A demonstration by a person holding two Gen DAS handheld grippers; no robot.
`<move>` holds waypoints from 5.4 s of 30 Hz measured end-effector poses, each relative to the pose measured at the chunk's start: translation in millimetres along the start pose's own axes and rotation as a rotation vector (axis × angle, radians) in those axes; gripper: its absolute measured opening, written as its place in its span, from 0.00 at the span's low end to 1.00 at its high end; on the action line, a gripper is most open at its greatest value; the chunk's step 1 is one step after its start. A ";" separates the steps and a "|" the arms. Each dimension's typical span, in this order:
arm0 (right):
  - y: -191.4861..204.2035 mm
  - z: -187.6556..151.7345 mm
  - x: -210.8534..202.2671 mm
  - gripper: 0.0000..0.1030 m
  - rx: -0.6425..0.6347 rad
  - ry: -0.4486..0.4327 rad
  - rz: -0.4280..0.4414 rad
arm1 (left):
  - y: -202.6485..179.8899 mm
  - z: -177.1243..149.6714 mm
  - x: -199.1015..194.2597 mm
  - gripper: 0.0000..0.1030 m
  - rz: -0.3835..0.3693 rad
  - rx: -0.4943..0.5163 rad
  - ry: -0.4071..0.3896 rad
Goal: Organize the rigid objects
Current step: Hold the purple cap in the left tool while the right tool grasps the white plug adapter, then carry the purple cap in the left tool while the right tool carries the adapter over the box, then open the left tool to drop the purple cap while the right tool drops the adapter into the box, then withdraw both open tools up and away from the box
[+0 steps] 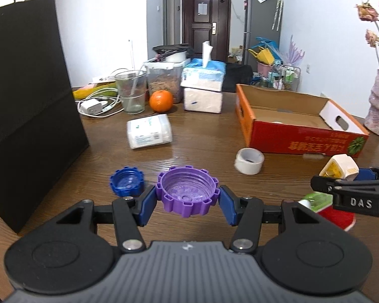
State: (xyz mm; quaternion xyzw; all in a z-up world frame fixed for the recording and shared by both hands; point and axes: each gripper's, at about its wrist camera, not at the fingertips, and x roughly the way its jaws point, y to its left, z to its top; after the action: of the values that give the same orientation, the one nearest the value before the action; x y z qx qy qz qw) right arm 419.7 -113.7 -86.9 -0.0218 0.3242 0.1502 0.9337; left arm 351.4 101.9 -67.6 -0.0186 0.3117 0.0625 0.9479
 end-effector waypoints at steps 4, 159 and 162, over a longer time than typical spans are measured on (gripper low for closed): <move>-10.0 -10.2 -28.5 0.62 0.002 -0.033 0.008 | -16.8 -1.0 -7.8 0.53 -0.021 0.018 -0.008; -163.5 106.6 -46.0 1.00 0.141 -0.146 -0.200 | -137.5 159.1 56.3 1.00 0.040 -0.008 -0.051; -156.3 99.4 -61.5 1.00 0.130 -0.159 -0.199 | -137.1 151.6 42.3 1.00 0.036 -0.002 -0.058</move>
State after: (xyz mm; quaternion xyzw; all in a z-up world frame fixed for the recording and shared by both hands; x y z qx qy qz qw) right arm 479.5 -265.5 20.4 0.0189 0.2546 0.0370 0.9661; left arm 492.3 -18.2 28.9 -0.0121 0.2845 0.0802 0.9552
